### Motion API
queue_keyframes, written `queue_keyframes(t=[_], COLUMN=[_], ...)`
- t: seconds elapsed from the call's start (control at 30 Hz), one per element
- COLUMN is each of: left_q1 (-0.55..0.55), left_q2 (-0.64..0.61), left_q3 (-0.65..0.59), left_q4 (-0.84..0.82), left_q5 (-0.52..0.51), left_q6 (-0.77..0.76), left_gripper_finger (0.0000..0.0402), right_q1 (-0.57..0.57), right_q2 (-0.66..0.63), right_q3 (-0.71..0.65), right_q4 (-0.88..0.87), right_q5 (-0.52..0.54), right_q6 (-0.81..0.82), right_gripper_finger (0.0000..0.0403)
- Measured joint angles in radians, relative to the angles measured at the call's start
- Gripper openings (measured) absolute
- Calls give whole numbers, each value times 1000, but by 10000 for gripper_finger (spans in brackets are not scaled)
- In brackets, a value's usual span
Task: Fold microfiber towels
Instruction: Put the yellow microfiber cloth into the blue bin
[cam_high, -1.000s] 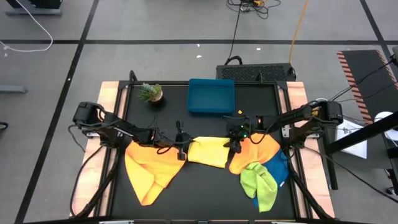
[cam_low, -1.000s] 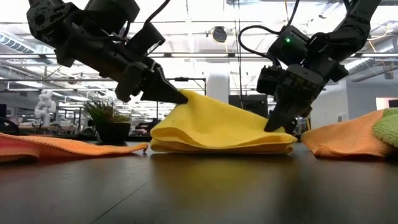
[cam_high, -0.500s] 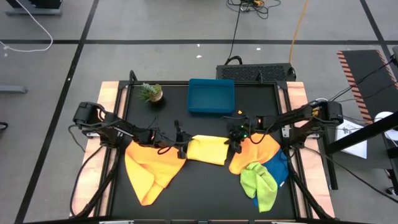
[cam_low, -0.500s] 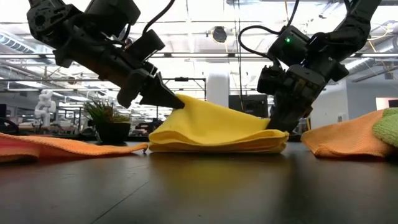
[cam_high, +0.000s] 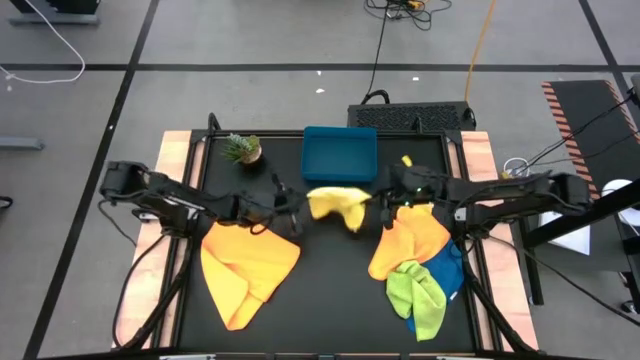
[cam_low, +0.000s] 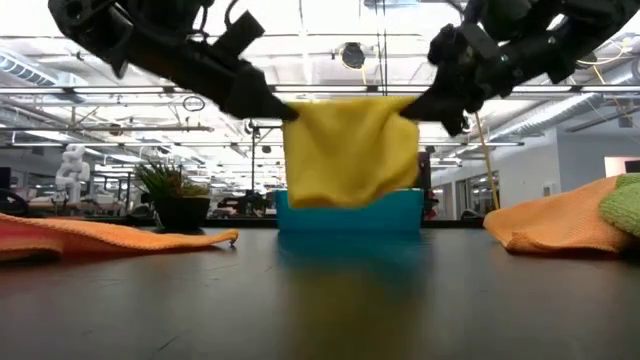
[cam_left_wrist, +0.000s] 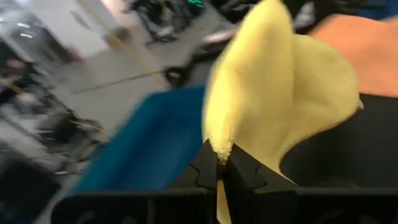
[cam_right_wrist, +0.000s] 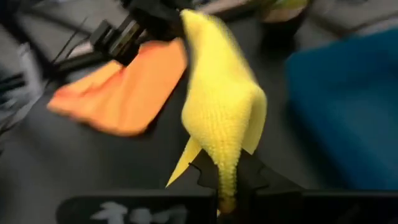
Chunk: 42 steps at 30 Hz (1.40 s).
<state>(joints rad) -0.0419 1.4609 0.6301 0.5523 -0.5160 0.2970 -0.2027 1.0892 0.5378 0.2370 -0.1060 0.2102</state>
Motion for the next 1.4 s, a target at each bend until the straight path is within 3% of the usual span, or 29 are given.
queue_keyframes(t=[0.23,0.43,0.73,0.83,1.0,1.4], left_q1=[147,260,370,417,518,600], left_q2=[-65,-66,-58,-56,-32,69], left_q3=[39,85,134,153,178,183], left_q4=[-8,-66,-119,-188,-268,-257], left_q5=[47,161,270,299,446,570], left_q6=[72,76,-23,-155,-298,-359], left_gripper_finger=[9,11,11,5,7,6], right_q1=[-97,-201,-342,-381,-446,-520], right_q2=[-70,-64,3,57,176,298], right_q3=[3,3,25,47,99,128], right_q4=[12,47,88,94,88,90], right_q5=[122,121,-6,-65,-179,-196], right_q6=[-22,-21,25,72,156,207], right_gripper_finger=[1,1,0,0,0,0])
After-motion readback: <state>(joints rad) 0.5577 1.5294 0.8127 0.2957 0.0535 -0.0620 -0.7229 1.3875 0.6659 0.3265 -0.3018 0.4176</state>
